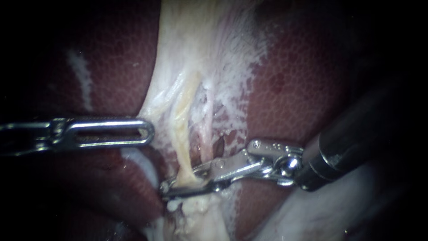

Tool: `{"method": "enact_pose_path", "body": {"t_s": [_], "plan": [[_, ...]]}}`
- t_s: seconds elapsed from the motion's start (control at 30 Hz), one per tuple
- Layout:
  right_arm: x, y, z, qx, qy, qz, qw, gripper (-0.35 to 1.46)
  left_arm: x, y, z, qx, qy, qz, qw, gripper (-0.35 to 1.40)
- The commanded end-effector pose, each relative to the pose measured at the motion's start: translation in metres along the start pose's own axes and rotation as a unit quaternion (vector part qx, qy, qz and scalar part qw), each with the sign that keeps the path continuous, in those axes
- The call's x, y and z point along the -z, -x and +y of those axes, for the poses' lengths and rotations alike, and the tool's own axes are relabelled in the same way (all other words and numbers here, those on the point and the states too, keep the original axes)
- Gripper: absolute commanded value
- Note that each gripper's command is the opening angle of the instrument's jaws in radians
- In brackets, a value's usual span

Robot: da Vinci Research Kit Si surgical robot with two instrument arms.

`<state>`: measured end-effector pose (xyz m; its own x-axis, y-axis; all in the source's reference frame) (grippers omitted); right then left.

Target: Going back second clip left tube

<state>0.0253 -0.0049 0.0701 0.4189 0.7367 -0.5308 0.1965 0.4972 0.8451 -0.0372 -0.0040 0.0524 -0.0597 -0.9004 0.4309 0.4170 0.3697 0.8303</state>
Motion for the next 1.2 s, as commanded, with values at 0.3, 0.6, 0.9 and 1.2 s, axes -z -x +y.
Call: {"method": "enact_pose_path", "body": {"t_s": [0.3, 0.6, 0.9, 1.2], "plan": [[-0.0002, 0.0, -0.0001, -0.003, -0.002, -0.001, 1.0, -0.35, 0.0001, 0.0, 0.0, 0.0, 0.0, 0.0, 1.0, -0.35], [-0.0007, -0.0007, -0.0005, 0.067, 0.002, 0.0, 0.9977, 0.44, 0.0002, 0.0, 0.0001, 0.0, -0.001, 0.0, 1.0, -0.35], [-0.0014, -0.0011, -0.0002, 0.137, 0.021, 0.01, 0.9903, 0.59, 0.0002, 0.0, 0.0, 0.0, -0.001, 0.0, 1.0, -0.35], [-0.0024, -0.0012, 0.0002, 0.193, 0.025, 0.01, 0.9809, 0.6, 0.0002, 0.0, 0.0, 0.0, 0.0, 0.0, 1.0, -0.35]]}}
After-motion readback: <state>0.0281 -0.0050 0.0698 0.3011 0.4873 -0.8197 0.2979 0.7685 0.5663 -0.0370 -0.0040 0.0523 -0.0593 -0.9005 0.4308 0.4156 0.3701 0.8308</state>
